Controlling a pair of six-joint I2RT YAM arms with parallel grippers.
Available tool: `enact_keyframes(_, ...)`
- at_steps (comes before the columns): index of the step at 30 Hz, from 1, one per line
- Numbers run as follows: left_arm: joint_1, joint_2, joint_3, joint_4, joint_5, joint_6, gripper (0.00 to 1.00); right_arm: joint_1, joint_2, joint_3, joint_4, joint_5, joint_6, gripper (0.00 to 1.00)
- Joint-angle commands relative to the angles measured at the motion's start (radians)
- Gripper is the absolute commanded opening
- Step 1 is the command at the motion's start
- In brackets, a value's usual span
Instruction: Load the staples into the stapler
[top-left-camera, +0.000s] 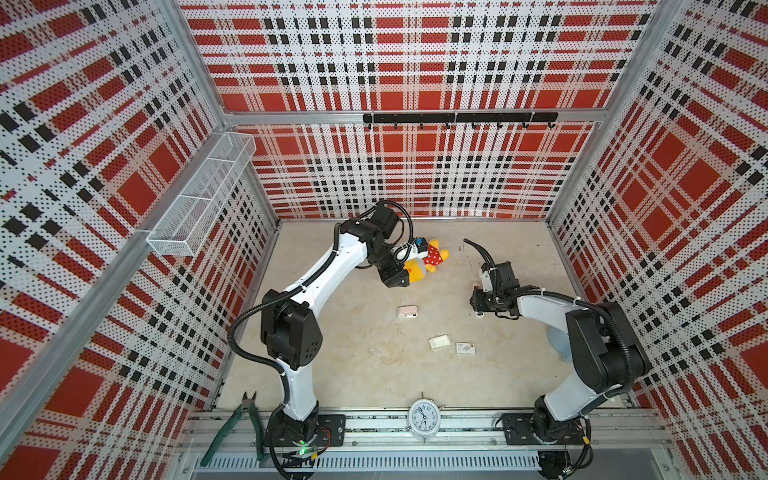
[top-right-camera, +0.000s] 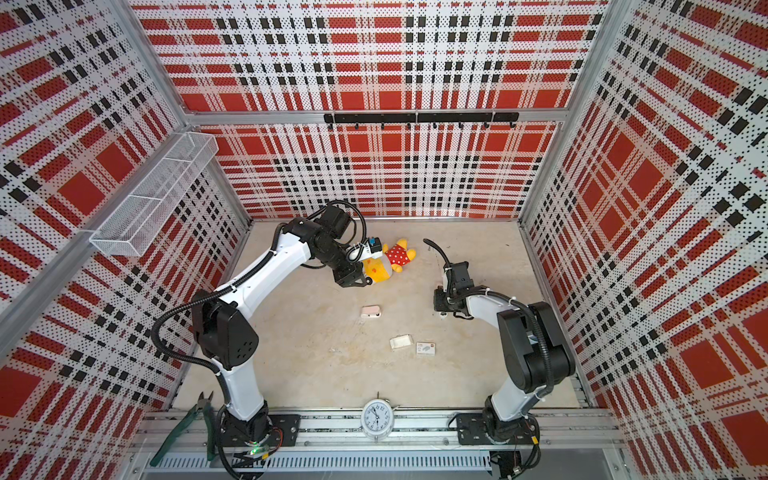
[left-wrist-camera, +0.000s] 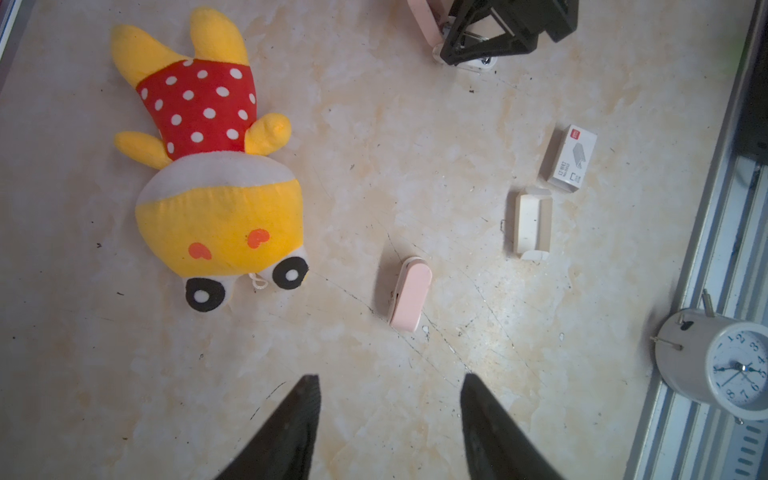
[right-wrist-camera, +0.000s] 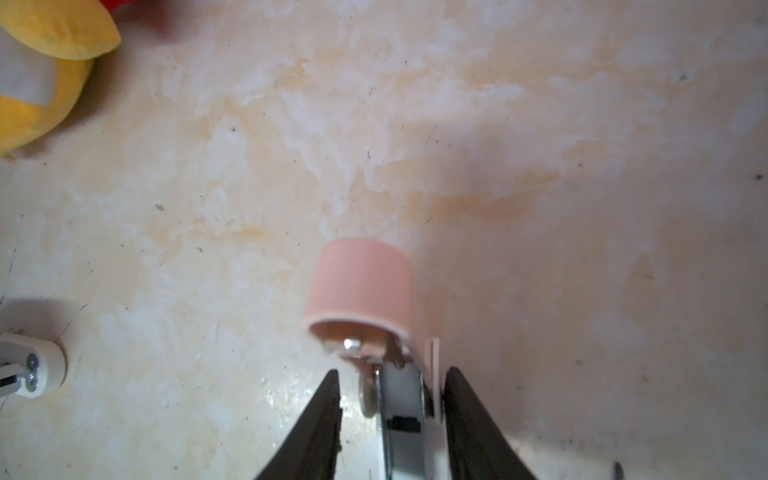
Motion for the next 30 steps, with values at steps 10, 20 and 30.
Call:
enact_keyframes(10, 0.013, -0.047, -0.018, -0.007, 0.027, 0.001, 0.59, 0.019, 0.068, 0.080, 0.008, -0.047, -0.070, 0.32)
enact_keyframes(20, 0.017, -0.051, -0.035, 0.000, 0.027, 0.002, 0.59, 0.085, 0.114, 0.143, 0.015, -0.065, -0.117, 0.32)
enact_keyframes(30, 0.034, -0.060, -0.060, 0.011, 0.047, -0.005, 0.59, 0.137, 0.138, 0.175, 0.042, -0.149, -0.176, 0.38)
